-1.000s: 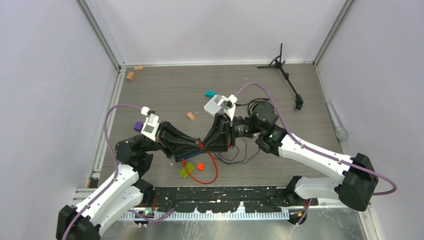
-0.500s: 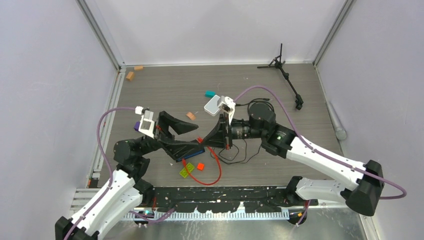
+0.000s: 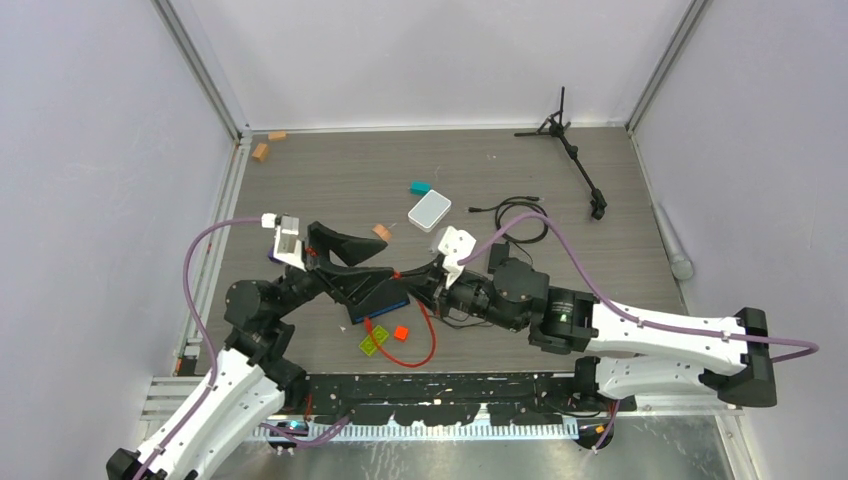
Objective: Insert the plug into the switch port
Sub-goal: Pick up the connector from the center of the board.
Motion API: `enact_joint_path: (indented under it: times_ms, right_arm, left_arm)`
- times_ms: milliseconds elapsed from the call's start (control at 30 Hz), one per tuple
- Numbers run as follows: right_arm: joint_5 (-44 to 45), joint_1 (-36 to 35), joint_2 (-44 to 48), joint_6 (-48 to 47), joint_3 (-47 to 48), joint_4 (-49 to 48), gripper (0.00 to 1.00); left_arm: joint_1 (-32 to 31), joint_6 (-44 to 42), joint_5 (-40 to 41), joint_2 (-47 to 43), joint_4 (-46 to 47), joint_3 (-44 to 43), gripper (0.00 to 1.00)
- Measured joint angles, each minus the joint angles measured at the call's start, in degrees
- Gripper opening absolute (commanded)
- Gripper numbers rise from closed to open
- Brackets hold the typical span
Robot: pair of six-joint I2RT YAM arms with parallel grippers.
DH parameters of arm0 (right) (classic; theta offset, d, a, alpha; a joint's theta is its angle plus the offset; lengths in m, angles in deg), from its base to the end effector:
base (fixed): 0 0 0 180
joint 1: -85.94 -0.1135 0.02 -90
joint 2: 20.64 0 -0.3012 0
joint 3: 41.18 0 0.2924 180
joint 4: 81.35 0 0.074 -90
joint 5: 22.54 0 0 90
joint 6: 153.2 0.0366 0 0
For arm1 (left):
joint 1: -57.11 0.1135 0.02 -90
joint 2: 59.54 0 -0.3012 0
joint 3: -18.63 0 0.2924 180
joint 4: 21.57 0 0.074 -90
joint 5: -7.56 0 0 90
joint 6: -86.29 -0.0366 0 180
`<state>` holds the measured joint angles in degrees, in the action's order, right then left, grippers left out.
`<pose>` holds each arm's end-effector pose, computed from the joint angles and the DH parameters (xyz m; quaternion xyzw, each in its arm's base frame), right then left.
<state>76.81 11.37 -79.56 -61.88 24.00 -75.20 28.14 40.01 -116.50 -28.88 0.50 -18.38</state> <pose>0.0763 0.2541 0.4036 -0.3737 0.5995 0.3884 0.5917 0.1154 -0.0873 0.3491 0.1867 0.5177 -0.6075 0.5727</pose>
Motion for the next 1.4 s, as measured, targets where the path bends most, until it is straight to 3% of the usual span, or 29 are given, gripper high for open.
enact_joint_path:
  times_ms: [200, 467, 633, 800, 900, 967, 1033, 1167, 1267, 1400]
  right_arm:
    - [6.73, -1.01, -1.86, -2.67, 0.0, -0.7, 0.01]
    - [9.79, -1.49, -1.84, -3.43, 0.0, -2.95, 0.0]
    - [10.16, -1.84, -2.03, -3.69, 0.0, -3.32, 0.0]
    - [10.14, -2.23, -2.91, -4.02, 0.02, -3.72, 0.0]
    - [10.38, -2.64, -3.74, -4.28, 0.28, -3.69, 0.01]
    - [11.02, -2.84, -3.98, -4.44, 0.46, -3.67, 0.01]
    - [11.43, -2.86, -4.0, -4.46, 0.46, -3.61, 0.13]
    - [11.37, -3.02, -3.63, -4.02, 0.46, -2.86, 0.49]
    - [9.6, -2.8, -2.29, -2.99, 0.44, -0.26, 0.56]
    - [0.35, 2.1, 1.73, 2.36, -0.61, 2.47, 0.59]
  left_arm:
    - [0.0, 2.62, -1.31, 1.95, 2.36, 0.02, 0.56]
    - [0.0, 4.37, -3.13, 2.29, 3.8, 0.02, 0.53]
    - [0.0, 5.4, -3.58, 3.23, 3.98, 0.02, 0.3]
    - [0.11, 5.51, -3.5, 4.26, 3.93, 0.02, 0.22]
    - [0.11, 5.57, -3.45, 4.68, 3.89, 0.02, 0.01]
    - [0.2, 5.57, -3.3, 4.83, 3.93, 0.02, 0.0]
    - [0.22, 5.51, -3.26, 5.09, 4.02, 0.02, 0.0]
    - [0.22, 5.55, -4.48, 5.6, 4.66, 0.04, 0.0]
    - [0.15, 6.19, -6.99, 6.08, 7.48, 0.61, 0.0]
    - [0.11, 8.24, -9.79, 6.8, 13.79, 2.58, 0.0]
